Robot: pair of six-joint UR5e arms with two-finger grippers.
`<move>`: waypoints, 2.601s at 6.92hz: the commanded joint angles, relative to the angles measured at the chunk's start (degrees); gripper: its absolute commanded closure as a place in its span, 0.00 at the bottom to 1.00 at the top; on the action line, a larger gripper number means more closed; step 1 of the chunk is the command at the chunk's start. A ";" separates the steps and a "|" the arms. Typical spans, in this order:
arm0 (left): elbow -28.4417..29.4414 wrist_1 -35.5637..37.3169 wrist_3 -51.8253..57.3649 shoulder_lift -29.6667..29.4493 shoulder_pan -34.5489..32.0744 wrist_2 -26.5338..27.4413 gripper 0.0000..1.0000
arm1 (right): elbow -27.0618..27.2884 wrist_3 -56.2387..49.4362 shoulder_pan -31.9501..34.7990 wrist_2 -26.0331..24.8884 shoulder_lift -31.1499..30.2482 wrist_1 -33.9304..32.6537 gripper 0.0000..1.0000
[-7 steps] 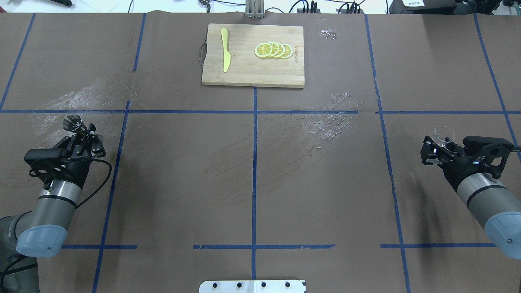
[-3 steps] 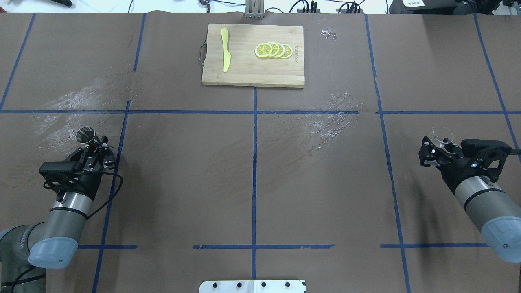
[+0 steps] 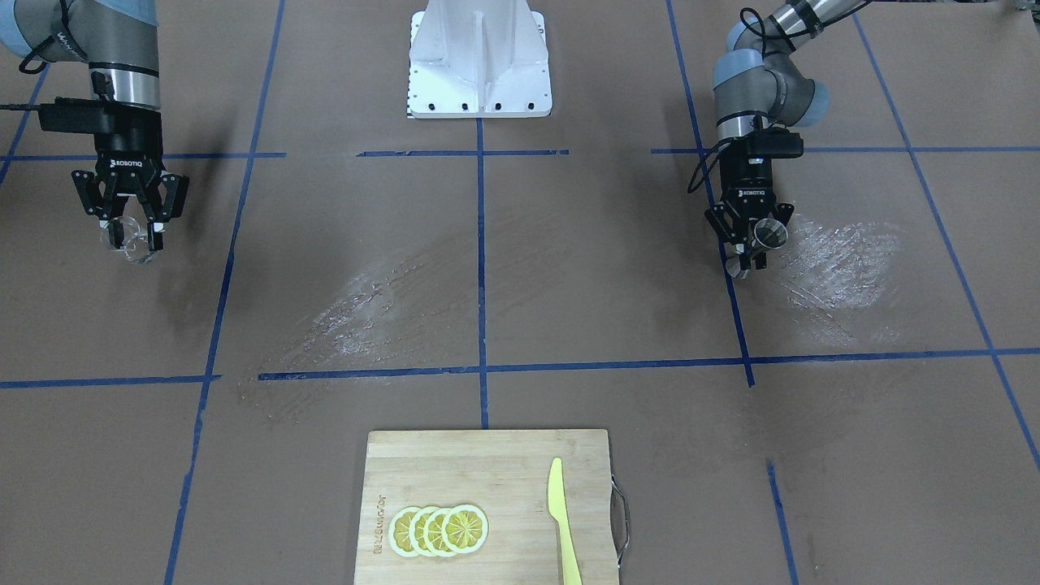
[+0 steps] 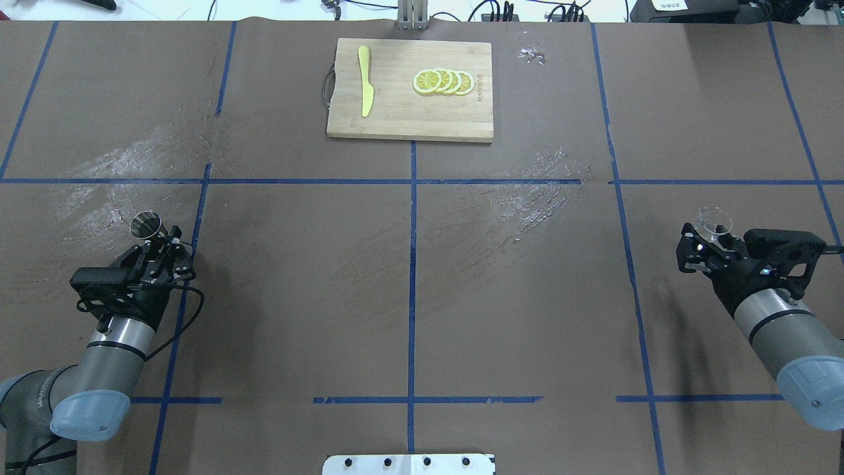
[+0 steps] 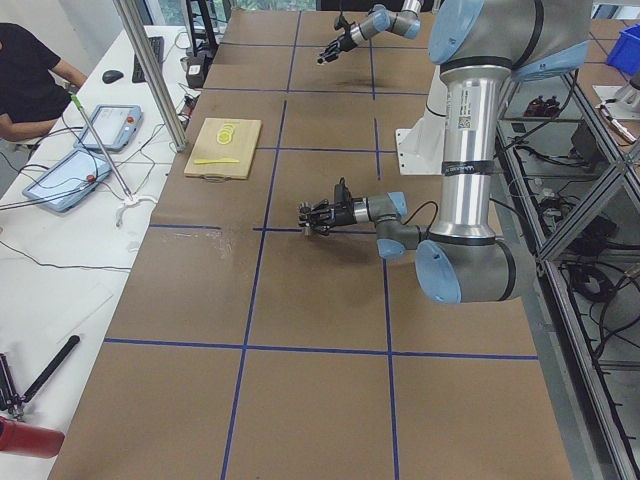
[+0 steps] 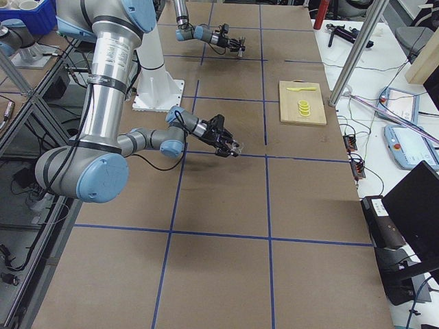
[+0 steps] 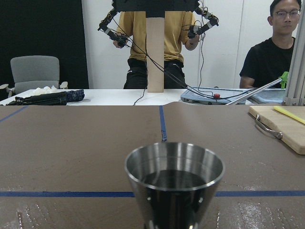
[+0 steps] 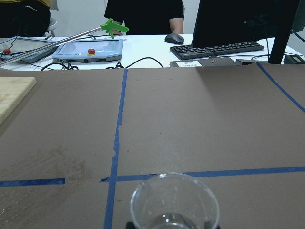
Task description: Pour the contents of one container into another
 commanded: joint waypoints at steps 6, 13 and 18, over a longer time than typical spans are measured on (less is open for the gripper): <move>0.59 0.00 0.54 0.33 -0.13 -1.48 0.52 | -0.18 0.00 -2.81 -4.29 0.00 -0.35 1.00; -8.61 -0.70 4.49 7.85 -0.75 -13.58 0.00 | -4.31 2.11 -6.24 -9.93 0.44 -0.09 1.00; -17.57 -0.17 6.95 16.64 -0.84 -25.71 0.00 | -7.21 6.16 -9.84 -13.53 1.93 -0.17 1.00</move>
